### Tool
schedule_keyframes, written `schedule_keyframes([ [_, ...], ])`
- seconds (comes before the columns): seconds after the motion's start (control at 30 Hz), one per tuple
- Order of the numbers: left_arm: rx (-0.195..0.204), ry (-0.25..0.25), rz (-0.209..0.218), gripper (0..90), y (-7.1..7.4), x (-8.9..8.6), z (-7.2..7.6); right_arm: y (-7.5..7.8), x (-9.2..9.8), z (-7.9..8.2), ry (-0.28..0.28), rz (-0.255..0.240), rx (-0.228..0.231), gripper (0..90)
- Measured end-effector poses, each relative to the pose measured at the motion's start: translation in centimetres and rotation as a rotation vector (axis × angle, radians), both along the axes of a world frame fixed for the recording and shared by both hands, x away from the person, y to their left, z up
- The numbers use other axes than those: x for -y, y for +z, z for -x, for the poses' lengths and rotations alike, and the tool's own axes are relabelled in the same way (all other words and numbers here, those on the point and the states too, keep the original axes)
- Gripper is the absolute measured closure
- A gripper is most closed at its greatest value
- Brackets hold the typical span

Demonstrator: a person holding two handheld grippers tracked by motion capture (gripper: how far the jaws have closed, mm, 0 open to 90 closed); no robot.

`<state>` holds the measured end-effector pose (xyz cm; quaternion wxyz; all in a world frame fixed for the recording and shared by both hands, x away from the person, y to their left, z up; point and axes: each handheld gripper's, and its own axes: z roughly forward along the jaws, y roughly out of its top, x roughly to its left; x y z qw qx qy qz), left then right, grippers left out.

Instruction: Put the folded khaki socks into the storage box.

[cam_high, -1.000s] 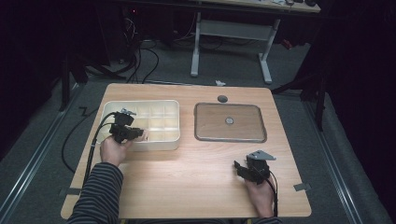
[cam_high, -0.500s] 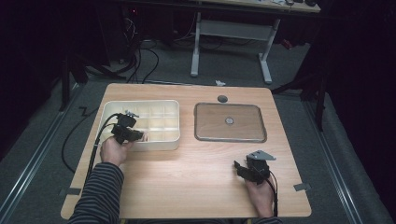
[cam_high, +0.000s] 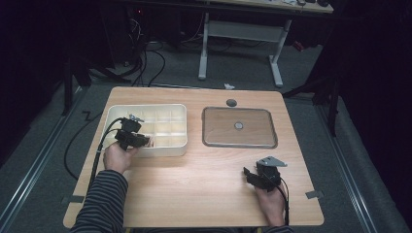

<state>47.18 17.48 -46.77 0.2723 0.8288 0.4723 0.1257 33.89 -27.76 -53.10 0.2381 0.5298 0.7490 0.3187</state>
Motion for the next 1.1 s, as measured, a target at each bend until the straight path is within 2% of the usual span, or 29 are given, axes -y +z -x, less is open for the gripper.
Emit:
schedule_keyframes([
  [0.1, 0.008, 0.006, -0.007, 65.6, 0.2, -0.1, 0.1, 0.0, 0.0, 0.0, 0.001, 0.001, 0.001, 41.0],
  [0.3, 0.026, 0.022, 0.026, 62.6, 0.8, -0.3, 0.4, 0.0, 0.0, 0.0, 0.001, 0.0, 0.0, 40.9],
  [0.37, 0.042, 0.017, 0.019, 64.2, 1.0, -0.3, 0.6, 0.0, 0.0, 0.0, 0.0, 0.0, 0.0, 40.9],
  [0.67, 0.077, 0.041, 0.051, 66.3, 1.8, -0.6, 1.2, 0.0, 0.0, 0.0, 0.0, 0.0, 0.0, 40.9],
  [0.77, 0.085, 0.057, 0.075, 66.3, 2.0, -0.9, 1.5, 0.0, 0.0, 0.0, -0.001, -0.001, -0.001, 40.9],
  [0.9, 0.105, 0.075, 0.084, 64.7, 2.4, -1.2, 2.0, 0.0, 0.0, 0.0, 0.001, 0.0, 0.0, 40.9],
  [1.1, 0.116, 0.091, 0.129, 61.4, 2.8, -2.0, 2.6, 0.0, 0.0, 0.0, 0.001, 0.0, -0.001, 40.9],
])
